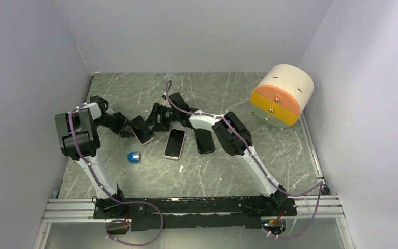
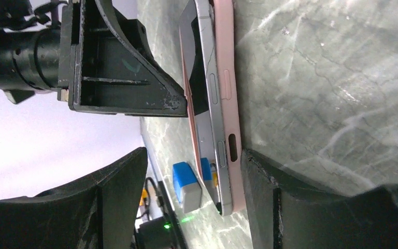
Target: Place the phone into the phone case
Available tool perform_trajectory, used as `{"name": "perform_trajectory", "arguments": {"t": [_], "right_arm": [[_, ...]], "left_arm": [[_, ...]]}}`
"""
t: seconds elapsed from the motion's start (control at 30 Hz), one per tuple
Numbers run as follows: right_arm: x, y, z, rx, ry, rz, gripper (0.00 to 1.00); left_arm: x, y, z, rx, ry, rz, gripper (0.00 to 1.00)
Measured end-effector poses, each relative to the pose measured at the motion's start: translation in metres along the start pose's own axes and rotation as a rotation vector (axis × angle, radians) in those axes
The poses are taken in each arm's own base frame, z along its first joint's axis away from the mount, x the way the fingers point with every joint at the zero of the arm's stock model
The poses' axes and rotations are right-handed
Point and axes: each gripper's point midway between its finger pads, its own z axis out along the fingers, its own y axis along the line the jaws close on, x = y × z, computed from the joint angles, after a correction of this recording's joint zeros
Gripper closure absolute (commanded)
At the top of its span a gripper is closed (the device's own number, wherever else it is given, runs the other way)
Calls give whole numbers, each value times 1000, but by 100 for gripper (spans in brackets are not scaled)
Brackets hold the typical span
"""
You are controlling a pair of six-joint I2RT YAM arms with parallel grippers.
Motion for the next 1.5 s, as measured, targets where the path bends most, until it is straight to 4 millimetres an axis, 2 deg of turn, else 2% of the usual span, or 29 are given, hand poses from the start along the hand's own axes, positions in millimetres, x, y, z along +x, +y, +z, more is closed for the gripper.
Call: {"name": "perform_trajectory", "arguments": {"t": [0.4, 0.47, 0.6, 0.7, 0.77, 0.87, 0.97, 1.17, 1.43, 1.5], "right_arm": [[-8, 19, -1, -83, -26, 118, 32], [-8, 20, -1, -86, -28, 129, 36], [-8, 18, -1, -79, -29, 133, 51], [-7, 13, 0, -71, -31, 143, 56], [-6, 11, 0, -69, -29, 152, 55], [-5, 11, 0, -71, -26, 154, 46], [-3, 12, -1, -78, -16, 146, 48], [-1, 11, -1, -75, -3, 139, 61], [1, 6, -1, -62, 2, 102, 97], [1, 6, -1, -63, 2, 99, 100]], "left_arm": [[5, -4, 1, 51, 27, -6, 54], [5, -4, 0, 58, 30, -7, 55], [7, -5, 0, 65, 38, -9, 56], [8, -6, -1, 71, 44, -12, 57], [8, -5, -1, 71, 46, -13, 57], [9, -5, -1, 69, 48, -15, 57], [10, -4, 0, 68, 51, -17, 58], [11, -4, 0, 71, 56, -19, 59], [11, -4, 0, 74, 59, -23, 56], [11, -4, -1, 75, 61, -26, 55]]}}
